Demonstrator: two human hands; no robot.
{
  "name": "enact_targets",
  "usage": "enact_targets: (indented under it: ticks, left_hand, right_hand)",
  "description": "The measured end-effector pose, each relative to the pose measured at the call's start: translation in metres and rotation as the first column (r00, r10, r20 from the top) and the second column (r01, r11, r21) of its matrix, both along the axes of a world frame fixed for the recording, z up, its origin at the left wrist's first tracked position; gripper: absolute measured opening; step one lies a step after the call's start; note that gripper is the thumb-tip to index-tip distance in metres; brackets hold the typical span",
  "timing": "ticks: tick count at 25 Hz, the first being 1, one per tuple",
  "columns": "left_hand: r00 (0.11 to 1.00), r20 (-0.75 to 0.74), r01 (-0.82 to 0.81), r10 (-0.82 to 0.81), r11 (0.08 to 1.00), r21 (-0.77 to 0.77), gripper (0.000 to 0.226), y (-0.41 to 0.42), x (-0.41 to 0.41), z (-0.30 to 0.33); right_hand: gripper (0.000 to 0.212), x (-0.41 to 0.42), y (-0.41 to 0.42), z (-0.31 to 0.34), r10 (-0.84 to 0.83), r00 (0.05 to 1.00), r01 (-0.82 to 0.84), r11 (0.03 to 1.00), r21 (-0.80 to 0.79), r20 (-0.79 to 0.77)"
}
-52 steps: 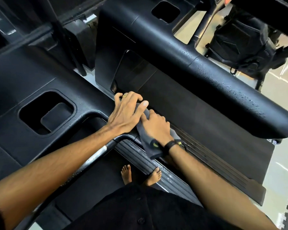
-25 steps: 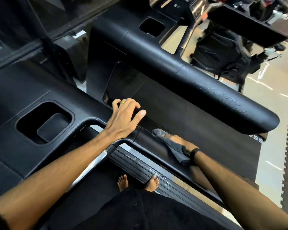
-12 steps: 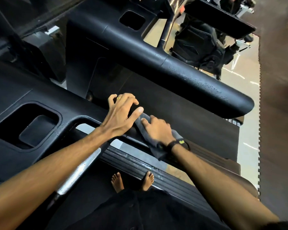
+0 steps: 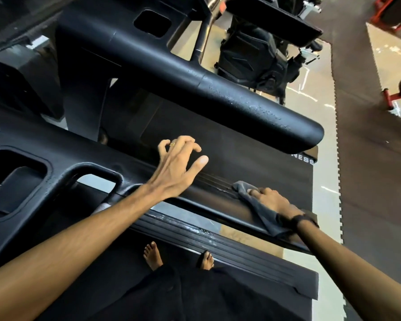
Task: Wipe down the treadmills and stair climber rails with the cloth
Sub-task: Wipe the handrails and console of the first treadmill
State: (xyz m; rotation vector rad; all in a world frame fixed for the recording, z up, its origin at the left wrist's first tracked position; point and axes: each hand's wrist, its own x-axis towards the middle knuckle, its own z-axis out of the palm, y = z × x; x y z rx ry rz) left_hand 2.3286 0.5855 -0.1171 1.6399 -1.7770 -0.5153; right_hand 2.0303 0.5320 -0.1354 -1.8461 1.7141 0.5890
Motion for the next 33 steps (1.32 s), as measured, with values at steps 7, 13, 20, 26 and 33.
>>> enact_targets:
  ticks: [7, 13, 20, 26, 33]
  left_hand:
    - [1.0, 0.021, 0.016, -0.015, 0.999, -0.052, 0.054, -0.026, -0.068, -0.001]
    - [0.999, 0.019, 0.046, -0.045, 0.998, -0.052, 0.055, -0.037, -0.143, -0.004]
    - [0.992, 0.05, -0.118, 0.118, 0.993, -0.014, 0.054, -0.015, -0.13, -0.017]
    - [0.937, 0.109, -0.328, 0.333, 0.943, -0.063, 0.046, 0.006, -0.037, -0.01]
    - [0.856, 0.1, -0.504, 0.507, 0.862, -0.054, 0.04, 0.026, 0.071, -0.005]
  right_hand:
    - [0.052, 0.089, 0.05, 0.001, 0.115, 0.989, -0.058, 0.871, -0.487, 0.089]
    - [0.058, 0.008, -0.004, -0.007, -0.031, 0.975, 0.03, 0.999, 0.011, 0.221]
    - [0.055, -0.132, 0.032, -0.004, -0.113, 0.992, 0.125, 0.963, -0.237, 0.062]
    - [0.055, -0.077, 0.058, -0.001, -0.002, 0.993, -0.057, 0.878, -0.476, -0.121]
    - [0.055, 0.023, 0.055, -0.005, 0.12, 0.992, -0.124, 0.831, -0.542, -0.042]
